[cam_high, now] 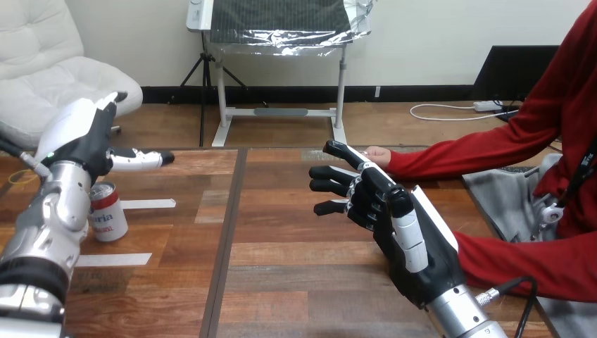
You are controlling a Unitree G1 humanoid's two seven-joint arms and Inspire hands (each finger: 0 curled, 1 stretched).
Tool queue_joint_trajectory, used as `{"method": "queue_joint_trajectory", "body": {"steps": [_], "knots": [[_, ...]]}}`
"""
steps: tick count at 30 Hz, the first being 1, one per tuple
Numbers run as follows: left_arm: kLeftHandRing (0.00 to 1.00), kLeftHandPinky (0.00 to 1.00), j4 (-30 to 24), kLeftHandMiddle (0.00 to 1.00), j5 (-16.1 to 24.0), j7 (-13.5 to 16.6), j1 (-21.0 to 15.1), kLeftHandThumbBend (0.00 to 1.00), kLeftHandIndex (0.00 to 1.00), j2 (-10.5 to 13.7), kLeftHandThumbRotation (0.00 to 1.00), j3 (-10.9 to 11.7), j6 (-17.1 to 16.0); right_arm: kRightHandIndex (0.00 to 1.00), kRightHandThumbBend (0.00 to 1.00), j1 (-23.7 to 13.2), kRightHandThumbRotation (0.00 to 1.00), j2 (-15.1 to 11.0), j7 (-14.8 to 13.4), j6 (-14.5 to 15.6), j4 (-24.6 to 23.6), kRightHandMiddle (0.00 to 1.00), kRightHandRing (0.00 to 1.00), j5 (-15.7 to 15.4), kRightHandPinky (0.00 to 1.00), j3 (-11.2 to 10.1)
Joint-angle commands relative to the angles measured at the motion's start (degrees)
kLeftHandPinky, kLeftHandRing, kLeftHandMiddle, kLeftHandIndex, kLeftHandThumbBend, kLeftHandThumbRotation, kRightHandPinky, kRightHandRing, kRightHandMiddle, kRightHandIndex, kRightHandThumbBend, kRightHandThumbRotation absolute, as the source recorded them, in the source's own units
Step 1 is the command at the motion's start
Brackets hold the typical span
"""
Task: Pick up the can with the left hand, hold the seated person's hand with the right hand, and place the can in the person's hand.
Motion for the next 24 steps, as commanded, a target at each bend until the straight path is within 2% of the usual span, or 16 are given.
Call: {"method": "queue_joint_trajectory", "body": {"steps": [1, 24], "knots": [[0.94, 0.94, 4.98, 0.94, 1.68, 2.45, -10.87, 0.90, 0.93, 1.74, 0.36, -2.84, 2.36, 0.91, 0.91, -3.14, 1.00, -0.06, -0.08, -0.01, -5.16, 0.80, 0.80, 1.93, 0.68, -0.99], [0.95, 0.95, 10.03, 0.95, 1.57, 0.11, -14.06, 0.86, 0.93, 1.20, 0.41, -8.14, 9.08, 0.90, 0.86, -2.55, 1.00, -0.24, 0.74, -0.11, -6.23, 0.80, 0.79, 3.13, 0.67, -0.75]]}}
